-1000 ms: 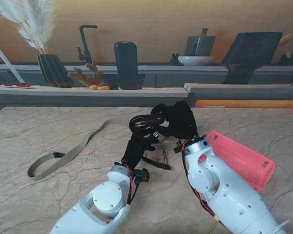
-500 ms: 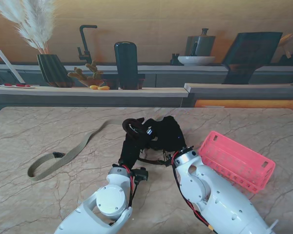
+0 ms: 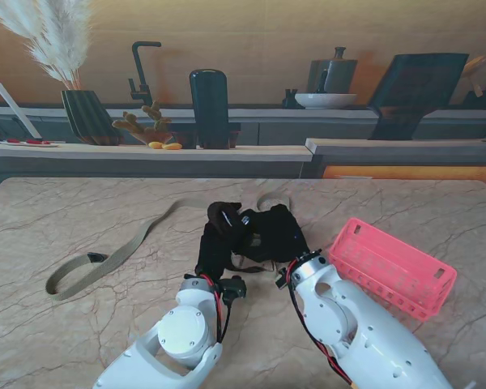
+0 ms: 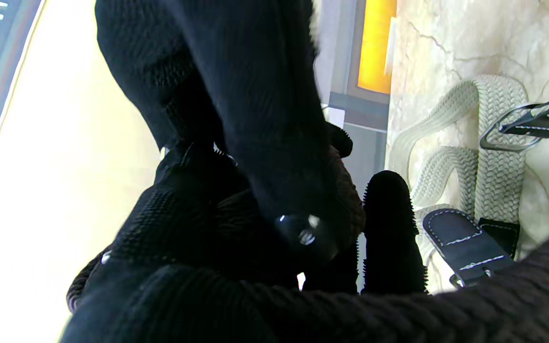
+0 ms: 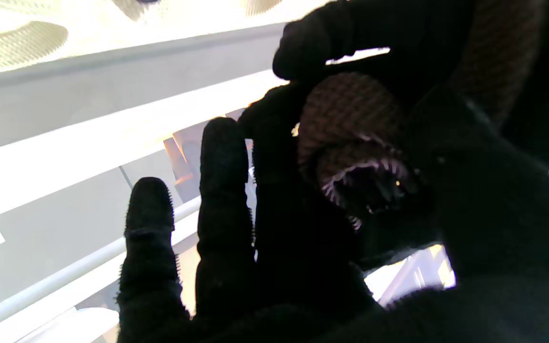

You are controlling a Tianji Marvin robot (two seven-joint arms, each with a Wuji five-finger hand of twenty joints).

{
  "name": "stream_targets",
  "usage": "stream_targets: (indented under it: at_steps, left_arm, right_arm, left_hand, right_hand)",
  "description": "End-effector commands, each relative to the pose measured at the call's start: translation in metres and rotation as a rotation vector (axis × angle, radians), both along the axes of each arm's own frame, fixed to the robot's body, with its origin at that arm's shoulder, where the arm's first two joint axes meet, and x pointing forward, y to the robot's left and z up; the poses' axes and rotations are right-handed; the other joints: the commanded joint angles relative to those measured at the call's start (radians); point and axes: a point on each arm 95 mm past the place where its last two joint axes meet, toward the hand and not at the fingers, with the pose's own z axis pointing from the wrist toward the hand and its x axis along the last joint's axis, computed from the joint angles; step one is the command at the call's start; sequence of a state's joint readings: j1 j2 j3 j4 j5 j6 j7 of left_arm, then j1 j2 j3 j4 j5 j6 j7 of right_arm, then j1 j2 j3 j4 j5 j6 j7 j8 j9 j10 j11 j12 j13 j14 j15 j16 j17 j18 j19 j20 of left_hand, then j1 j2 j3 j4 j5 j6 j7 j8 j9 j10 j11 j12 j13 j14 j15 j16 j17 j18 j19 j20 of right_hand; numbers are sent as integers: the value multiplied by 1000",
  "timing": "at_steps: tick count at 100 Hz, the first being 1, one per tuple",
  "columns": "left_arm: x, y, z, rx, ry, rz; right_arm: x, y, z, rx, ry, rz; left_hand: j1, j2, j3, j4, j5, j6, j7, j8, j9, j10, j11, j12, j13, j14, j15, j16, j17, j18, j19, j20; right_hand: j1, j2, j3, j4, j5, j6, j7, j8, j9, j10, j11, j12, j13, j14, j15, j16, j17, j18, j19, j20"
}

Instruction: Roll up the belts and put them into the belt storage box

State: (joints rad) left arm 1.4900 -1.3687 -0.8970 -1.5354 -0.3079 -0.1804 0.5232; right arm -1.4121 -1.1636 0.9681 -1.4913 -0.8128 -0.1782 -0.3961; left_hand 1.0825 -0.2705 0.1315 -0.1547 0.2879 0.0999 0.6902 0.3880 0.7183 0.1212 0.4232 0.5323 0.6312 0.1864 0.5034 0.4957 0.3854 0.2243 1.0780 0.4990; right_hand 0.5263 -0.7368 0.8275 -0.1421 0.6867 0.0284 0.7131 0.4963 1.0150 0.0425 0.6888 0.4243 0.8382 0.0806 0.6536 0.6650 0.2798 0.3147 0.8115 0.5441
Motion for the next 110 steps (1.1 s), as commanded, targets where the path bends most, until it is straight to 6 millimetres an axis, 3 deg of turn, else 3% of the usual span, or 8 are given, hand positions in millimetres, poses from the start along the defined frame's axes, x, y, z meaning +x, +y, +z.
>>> stream_targets:
  at_steps: [1,16,40,52,64,80,99,110]
  left_arm:
    - [1,-3,10,-29,-6,-6]
    - [1,0,11,-53,7,4]
    - [0,4,12,-68,12,-14]
    - [1,5,12,-65,22,-34]
    - [2,6,9,-50,45,-71]
    - [5,8,5,-28,80,-146]
    - [11,8,0,6,117,-245]
    - [12,8,-4,2,144,-316]
  right_arm:
    - [-17,-5,-9,-27,35,17]
    - [-29,-27,-6,-79,85,-7]
    - [-30,-59,2,-125,37,-102]
    - [-28,-71,7,-133,-5,-132]
    - [-28,-81,15,-153,-45,-133]
    - [-25,-91,27,-231,-111,-51]
    - [-19,-93,38,-330,-183,43]
    - [-14,-90,40,-343,-212,63]
  left_hand:
    - [205,166,35,62,25,-49,62,6,63,-26,15,30,99,-44,133,23,18,-13,36,5]
    - [208,166,27,63,63,-84,73,0,71,-42,-12,-14,50,-35,86,8,-29,1,28,12]
    - [208,132,55,65,131,-105,82,20,123,-47,-18,-37,27,-39,42,-5,-57,26,1,10]
    - [207,117,34,56,145,-103,83,47,169,-62,61,112,45,-29,73,30,-83,48,-10,17]
    - [190,112,-42,81,146,-99,85,54,181,-61,238,331,68,-9,149,103,-98,63,2,33]
    - [-75,-32,260,93,206,-60,55,65,295,-62,526,348,219,29,405,273,13,88,180,111]
    - [-262,-146,415,73,278,-17,12,52,445,-130,696,382,411,-5,594,269,187,125,358,144]
    - [-375,-172,473,98,292,29,-67,24,484,-154,737,381,467,-8,643,253,242,148,400,135]
  right_hand:
    - [-50,39,-2,57,-26,-107,-88,72,-116,72,-109,-29,-65,-2,-43,-15,-36,13,-47,3]
    - [-78,97,-146,68,-92,-25,-207,91,-210,113,-170,-32,-127,27,-108,-27,-62,11,-112,30]
    - [-95,118,-161,78,-75,-36,-228,106,-204,117,-178,-30,-126,35,-115,-23,-52,7,-130,48]
    - [-87,122,-115,85,-70,-59,-227,128,-196,110,-174,-21,-114,27,-107,-14,-36,2,-134,70]
    - [-67,130,-93,84,-77,-80,-224,136,-197,96,-173,-19,-111,14,-106,-13,-29,-8,-134,77]
    - [7,142,-43,82,-151,-126,-240,129,-252,65,-219,-37,-120,-24,-142,-31,0,-52,-119,93]
    - [44,155,-14,77,-292,-253,-213,111,-357,54,-278,-57,-121,-42,-190,-54,25,-76,-113,101]
    - [31,158,-19,73,-406,-323,-204,86,-431,55,-292,-69,-133,-42,-198,-60,27,-81,-112,100]
